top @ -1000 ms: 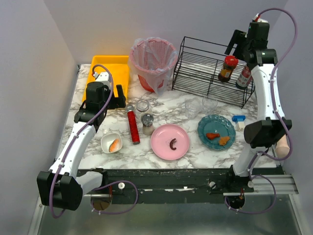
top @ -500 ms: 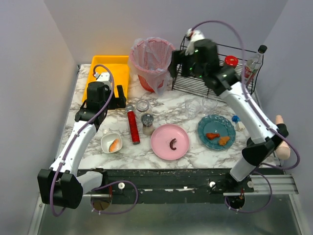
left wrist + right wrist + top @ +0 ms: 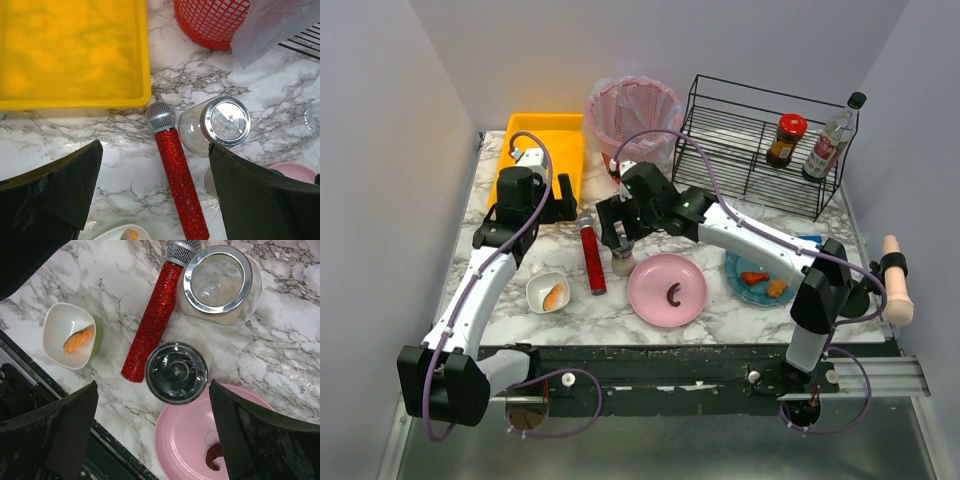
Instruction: Clear the kitchen counter
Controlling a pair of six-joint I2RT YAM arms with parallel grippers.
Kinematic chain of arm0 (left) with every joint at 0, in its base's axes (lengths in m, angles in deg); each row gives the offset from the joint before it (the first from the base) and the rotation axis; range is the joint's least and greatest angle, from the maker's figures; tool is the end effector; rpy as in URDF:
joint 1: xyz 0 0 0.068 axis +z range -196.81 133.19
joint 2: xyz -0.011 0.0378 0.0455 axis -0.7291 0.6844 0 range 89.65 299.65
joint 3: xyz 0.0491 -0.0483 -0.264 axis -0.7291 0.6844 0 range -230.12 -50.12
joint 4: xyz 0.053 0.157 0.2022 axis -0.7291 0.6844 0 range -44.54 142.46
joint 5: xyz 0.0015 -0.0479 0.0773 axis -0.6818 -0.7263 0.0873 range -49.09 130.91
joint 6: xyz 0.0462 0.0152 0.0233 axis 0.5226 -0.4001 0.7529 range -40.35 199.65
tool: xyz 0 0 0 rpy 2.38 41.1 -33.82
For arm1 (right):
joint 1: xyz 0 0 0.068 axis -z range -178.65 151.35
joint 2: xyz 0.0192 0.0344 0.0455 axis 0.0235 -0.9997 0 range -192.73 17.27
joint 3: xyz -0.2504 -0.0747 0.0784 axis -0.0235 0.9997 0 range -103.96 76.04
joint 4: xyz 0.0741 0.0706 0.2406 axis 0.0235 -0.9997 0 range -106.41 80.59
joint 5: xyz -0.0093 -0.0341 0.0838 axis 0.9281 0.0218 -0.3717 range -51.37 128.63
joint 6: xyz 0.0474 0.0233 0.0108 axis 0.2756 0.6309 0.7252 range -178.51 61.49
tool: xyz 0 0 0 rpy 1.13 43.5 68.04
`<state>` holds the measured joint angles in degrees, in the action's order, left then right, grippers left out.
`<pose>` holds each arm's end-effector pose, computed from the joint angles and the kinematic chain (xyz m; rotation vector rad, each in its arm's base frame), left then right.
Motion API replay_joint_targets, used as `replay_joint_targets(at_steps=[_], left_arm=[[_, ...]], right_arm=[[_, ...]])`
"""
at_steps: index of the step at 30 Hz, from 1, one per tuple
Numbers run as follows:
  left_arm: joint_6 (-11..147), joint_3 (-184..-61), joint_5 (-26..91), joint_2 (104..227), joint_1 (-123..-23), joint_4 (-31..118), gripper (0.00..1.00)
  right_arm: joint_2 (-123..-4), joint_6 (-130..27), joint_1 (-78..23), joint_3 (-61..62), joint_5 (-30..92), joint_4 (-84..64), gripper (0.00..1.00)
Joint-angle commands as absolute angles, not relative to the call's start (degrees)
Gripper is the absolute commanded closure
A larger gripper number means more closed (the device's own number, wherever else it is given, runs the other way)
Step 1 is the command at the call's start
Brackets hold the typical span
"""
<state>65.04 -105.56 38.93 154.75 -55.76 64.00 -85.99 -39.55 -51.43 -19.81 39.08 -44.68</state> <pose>0.2537 -0.0412 0.3192 -0.0812 2.0736 -0.2887 0.2493 0.3279 0.3240 -0.6936 2.2963 0.6081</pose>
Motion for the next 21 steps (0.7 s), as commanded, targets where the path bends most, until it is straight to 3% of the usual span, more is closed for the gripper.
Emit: replay_joint_targets(at_steps=[1, 21], left_arm=[[64.8, -106.4, 42.6, 155.0, -55.2, 65.0, 0.01], [63.8, -106.5, 42.4, 155.6, -53.8, 65.4, 0.01]], right_arm=[[-86.2, -35.8, -51.2, -17.0, 35.7, -40.9, 0.0], [-93.9, -36.4, -52.4, -18.8, 44.0, -42.7, 0.0]])
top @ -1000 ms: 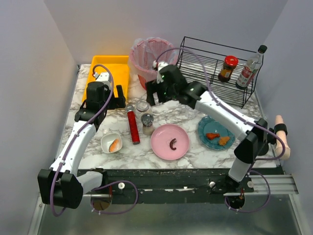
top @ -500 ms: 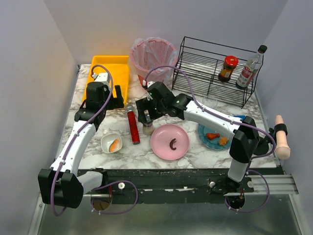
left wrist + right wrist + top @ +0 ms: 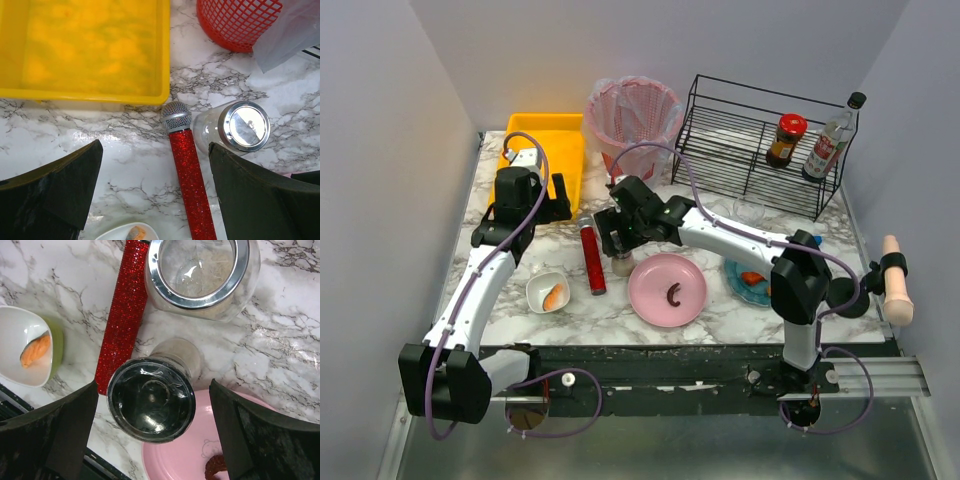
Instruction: Clear the kitchen counter
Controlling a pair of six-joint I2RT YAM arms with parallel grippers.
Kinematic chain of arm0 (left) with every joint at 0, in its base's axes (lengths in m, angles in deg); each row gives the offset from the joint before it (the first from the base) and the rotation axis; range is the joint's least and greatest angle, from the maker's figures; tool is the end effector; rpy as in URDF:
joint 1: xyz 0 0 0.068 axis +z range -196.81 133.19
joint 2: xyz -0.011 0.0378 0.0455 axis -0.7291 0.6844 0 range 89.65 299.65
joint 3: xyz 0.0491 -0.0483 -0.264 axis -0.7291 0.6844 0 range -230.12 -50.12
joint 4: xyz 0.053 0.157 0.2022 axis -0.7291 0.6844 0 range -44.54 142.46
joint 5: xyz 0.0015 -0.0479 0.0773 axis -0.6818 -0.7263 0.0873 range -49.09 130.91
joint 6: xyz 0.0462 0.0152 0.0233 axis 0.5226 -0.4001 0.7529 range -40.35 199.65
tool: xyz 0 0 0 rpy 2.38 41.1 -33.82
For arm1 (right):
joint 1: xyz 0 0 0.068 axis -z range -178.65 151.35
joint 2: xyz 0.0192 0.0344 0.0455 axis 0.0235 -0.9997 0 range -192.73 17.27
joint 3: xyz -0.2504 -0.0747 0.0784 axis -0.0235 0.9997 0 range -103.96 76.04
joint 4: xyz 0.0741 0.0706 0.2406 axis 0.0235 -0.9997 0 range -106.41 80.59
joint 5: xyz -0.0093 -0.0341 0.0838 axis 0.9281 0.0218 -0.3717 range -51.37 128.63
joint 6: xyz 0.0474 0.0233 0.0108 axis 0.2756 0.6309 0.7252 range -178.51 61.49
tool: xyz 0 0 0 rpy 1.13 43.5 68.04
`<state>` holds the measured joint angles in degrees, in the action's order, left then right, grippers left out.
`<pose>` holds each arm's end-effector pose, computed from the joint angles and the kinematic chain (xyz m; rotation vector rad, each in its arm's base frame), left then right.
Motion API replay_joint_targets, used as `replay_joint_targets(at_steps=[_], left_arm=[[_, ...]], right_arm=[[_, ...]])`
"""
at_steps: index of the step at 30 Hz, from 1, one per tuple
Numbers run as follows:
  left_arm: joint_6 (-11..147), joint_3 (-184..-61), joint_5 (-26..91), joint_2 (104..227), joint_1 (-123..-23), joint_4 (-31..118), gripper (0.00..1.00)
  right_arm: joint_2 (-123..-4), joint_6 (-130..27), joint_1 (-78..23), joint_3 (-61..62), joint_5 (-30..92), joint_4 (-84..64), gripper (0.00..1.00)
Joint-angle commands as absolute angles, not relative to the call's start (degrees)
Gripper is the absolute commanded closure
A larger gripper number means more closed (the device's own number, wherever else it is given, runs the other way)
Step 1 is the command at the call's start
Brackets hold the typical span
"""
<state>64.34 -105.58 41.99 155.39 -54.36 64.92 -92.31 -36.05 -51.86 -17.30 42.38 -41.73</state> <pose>0.2564 -0.0333 0.3151 -0.1535 2.0917 -0.2218 0.2612 0.3454 0.2692 -0.6287 2.4032 0.5120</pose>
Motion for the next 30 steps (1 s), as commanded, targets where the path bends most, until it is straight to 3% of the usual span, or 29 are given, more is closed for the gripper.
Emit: replay_joint_targets(at_steps=[1, 9, 22, 30], left_arm=[[63.8, -106.5, 42.3, 155.6, -53.8, 65.3, 0.01], [63.7, -106.5, 41.9, 155.7, -53.5, 65.3, 0.01], [63.7, -106.5, 41.6, 155.7, -53.4, 65.3, 0.01], [63.5, -106.6, 41.3, 156.0, -53.3, 65.2, 0.01]], right_arm=[[-94.0, -36.4, -52.5, -18.8, 43.9, -42.6, 0.01], [-95.8, -37.3, -52.8, -19.1, 44.5, -42.5, 0.12], [-94.2, -38.9, -52.7, -18.5, 48.5, -41.5, 0.51], [-90.8, -43.2, -51.7, -20.7, 45.9, -41.8, 0.67]])
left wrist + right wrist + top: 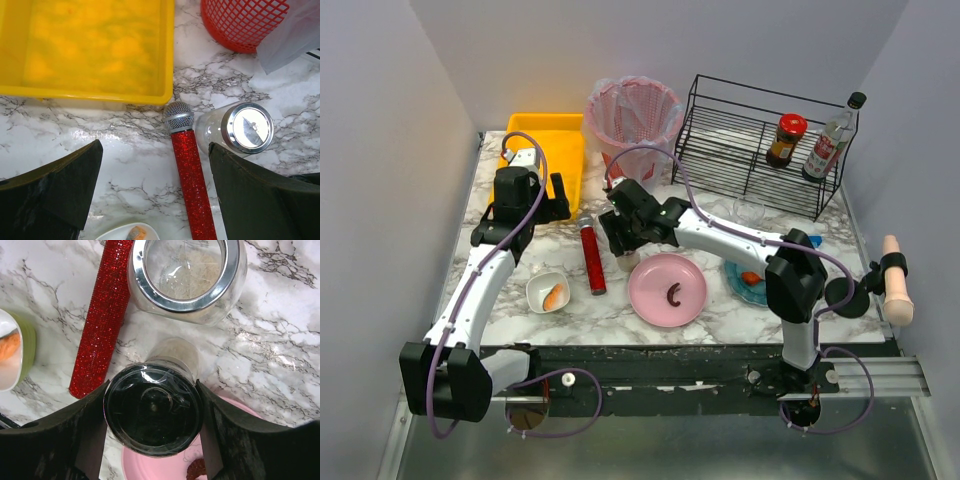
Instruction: Clear the kitchen counter
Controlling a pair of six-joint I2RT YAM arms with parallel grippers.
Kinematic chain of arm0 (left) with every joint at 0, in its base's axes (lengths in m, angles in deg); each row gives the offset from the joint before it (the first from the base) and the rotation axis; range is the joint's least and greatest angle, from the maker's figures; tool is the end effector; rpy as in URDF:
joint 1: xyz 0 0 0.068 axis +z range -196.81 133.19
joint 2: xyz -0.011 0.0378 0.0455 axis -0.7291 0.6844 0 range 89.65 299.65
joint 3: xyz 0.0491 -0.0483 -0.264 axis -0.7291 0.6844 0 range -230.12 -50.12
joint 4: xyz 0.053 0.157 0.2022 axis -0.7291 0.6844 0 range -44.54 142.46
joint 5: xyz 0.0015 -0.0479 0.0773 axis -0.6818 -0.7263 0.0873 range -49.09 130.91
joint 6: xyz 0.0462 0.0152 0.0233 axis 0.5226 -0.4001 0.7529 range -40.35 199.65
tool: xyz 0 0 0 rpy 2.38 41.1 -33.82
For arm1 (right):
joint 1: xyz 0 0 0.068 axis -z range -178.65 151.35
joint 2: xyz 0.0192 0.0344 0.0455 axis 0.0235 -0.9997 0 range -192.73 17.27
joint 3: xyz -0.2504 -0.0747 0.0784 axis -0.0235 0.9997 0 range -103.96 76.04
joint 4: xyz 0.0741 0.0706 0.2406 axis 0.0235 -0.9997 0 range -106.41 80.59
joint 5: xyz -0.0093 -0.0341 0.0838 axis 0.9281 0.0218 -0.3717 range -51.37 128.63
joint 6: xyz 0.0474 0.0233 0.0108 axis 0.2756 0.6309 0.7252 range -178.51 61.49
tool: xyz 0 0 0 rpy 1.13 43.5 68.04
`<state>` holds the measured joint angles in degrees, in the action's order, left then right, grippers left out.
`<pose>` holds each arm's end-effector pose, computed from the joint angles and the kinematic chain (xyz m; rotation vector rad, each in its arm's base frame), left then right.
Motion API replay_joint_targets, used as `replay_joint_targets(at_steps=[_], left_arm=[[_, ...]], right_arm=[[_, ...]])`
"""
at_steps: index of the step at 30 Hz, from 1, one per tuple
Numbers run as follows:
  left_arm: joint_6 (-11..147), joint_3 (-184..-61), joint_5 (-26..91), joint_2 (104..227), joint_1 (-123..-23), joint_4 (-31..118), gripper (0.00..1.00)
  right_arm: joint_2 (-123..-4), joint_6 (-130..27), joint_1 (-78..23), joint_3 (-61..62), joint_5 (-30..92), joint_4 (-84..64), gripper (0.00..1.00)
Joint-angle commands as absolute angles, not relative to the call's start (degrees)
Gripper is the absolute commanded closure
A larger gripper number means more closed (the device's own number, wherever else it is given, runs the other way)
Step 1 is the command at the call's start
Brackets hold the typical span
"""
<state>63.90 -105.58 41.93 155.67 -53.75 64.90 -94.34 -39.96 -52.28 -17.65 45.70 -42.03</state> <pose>0.2577 -0.0307 0.3140 -0.1723 2.0948 -0.2204 0.2635 0.3504 0.2562 -0.6965 2.3869 0.4010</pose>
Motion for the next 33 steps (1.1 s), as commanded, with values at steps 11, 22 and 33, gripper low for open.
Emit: replay_joint_targets(at_steps=[11, 22, 33], left_arm=[[63.5, -106.7, 41.0, 156.2, -53.2, 65.3, 0.01], [63.3, -106.6, 41.0, 156.2, -53.1, 65.3, 0.01], [63.3, -106.6, 41.0, 156.0, -53.1, 65.3, 0.01]], right_arm=[[-83.7, -44.5, -38.5, -28.5, 37.0, -48.3, 0.68], [-86.4, -44.8, -21.9, -47.8, 38.4, -56.2, 0.69], [-94.3, -43.7, -8.9, -57.0, 37.4, -57.9, 0.71]])
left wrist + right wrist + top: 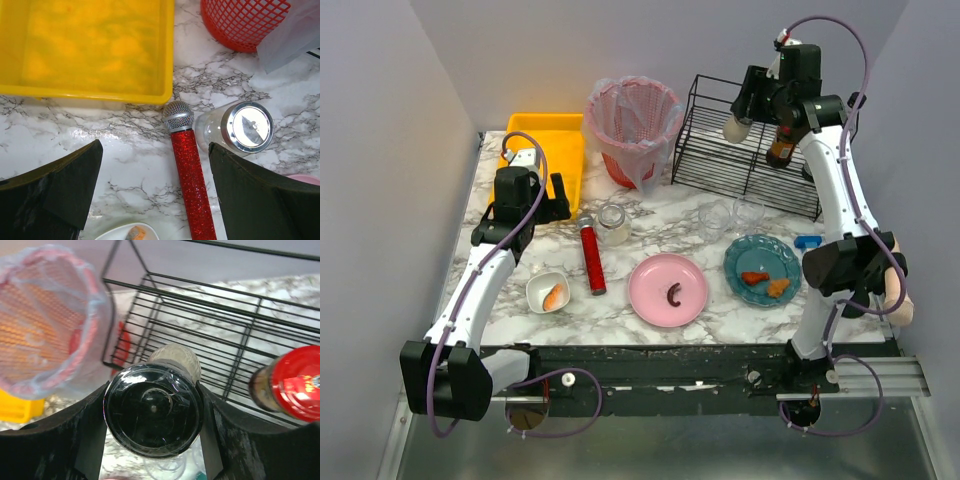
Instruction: Clear the kitchen counter
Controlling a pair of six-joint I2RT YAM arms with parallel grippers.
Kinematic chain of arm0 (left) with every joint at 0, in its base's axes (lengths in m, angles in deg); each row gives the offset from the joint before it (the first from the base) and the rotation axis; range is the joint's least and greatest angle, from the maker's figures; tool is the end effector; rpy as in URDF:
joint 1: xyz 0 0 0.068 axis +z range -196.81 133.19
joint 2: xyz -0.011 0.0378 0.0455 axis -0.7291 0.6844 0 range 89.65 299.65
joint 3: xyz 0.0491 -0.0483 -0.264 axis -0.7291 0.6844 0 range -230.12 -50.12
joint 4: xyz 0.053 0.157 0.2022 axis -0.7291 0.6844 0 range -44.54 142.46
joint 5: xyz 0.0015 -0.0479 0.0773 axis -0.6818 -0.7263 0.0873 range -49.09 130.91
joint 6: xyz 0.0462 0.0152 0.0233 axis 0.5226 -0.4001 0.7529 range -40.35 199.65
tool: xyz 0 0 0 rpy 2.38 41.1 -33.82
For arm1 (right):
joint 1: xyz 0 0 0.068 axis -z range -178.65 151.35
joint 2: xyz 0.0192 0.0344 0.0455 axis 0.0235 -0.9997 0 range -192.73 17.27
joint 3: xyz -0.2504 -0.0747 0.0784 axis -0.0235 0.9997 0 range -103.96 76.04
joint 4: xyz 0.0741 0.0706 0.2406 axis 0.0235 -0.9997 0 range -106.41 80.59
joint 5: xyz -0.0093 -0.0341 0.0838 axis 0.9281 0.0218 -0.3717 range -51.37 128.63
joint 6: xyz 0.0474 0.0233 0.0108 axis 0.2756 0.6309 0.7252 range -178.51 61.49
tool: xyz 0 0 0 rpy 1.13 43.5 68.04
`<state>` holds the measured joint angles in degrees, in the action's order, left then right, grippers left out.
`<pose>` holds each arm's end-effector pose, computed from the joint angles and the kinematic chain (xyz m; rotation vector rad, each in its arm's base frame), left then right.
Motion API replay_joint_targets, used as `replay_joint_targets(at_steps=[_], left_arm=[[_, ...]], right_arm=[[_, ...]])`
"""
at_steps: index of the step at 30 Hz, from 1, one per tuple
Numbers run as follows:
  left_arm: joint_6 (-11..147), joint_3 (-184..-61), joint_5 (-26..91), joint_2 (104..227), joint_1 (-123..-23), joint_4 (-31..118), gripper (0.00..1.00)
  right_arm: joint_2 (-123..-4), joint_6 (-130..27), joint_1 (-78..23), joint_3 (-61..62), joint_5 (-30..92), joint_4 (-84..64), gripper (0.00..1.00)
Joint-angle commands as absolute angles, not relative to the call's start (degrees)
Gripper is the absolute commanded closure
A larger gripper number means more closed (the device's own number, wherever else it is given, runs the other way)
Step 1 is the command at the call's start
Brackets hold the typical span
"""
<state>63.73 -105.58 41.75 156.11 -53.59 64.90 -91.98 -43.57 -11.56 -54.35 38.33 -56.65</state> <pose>0.2593 -0.0303 0.3122 -0.1771 2.1023 -0.2224 0.4020 0.0924 0.4588 0.0330 2.0401 0.3114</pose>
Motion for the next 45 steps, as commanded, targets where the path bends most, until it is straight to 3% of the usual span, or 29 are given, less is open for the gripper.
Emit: replay_joint_targets(at_steps=[1, 23, 25, 29, 32, 38, 45], left_arm=[[63.3, -106.6, 40.9, 156.0, -53.1, 65.2, 0.01], [63.4, -106.7, 39.3, 156.1, -53.2, 65.4, 0.01], [63.3, -106.6, 39.2, 156.1, -53.1, 65.4, 0.01], [63.3, -106.7, 39.5, 156.0, -53.2, 65.5, 0.01], [63.3, -106.7, 39.5, 156.1, -53.1, 65.4, 0.01], [63.3, -106.7, 39.8, 156.2, -53.0, 65.5, 0.01], [63.2, -106.8, 39.5, 156.4, -53.0, 65.5, 0.01]], right_arm=[[-94.6, -43.7, -8.2, -57.3, 37.6, -57.9, 0.71], [-101.5, -45.4, -5.2, -56.5, 41.5, -57.3, 0.71], [-101.8, -45.5, -5.2, -56.6, 41.6, -57.2, 0.65], [-102.1, -45.6, -5.2, -56.4, 41.3, -57.3, 0.38], [-102.2, -45.3, -5.2, -56.5, 40.6, -57.0, 0.24], [-101.2, -45.1, -5.2, -55.5, 40.4, -55.8, 0.13], [-98.7, -44.9, -5.2, -54.0, 40.8, -53.8, 0.11]])
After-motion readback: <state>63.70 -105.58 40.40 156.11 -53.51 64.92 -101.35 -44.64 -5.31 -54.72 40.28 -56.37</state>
